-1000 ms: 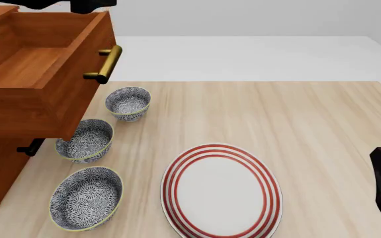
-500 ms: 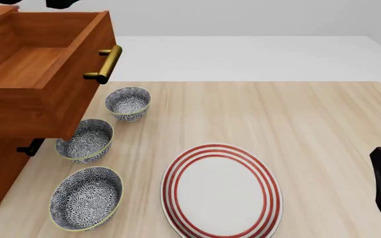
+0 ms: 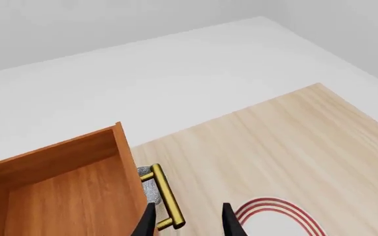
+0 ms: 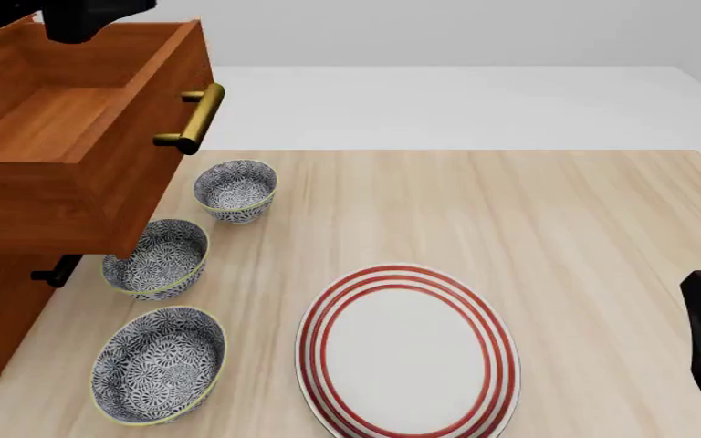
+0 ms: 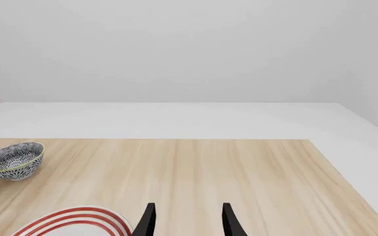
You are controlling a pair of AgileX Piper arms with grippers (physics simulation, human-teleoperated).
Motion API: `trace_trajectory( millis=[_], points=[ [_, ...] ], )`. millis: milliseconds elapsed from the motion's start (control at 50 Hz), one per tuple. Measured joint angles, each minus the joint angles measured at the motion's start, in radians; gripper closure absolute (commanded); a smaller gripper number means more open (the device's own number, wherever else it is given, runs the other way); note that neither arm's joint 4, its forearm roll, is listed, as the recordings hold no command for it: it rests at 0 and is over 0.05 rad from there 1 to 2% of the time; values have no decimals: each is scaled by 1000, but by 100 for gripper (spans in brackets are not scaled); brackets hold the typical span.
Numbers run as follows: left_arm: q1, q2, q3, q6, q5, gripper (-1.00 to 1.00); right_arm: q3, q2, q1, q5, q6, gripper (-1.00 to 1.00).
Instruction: Open the top drawer of the cabinet.
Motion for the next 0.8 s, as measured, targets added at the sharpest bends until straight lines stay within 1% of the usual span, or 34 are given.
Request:
trace_trajectory(
  millis=[160, 420, 800],
  points=[
    [8, -46, 33, -2, -15, -100, 0, 0, 0, 0, 0, -100],
    [17, -108, 51, -10, -11, -100, 0, 0, 0, 0, 0, -100],
    [8, -190, 103, -44, -17, -100, 0, 0, 0, 0, 0, -100]
  ],
)
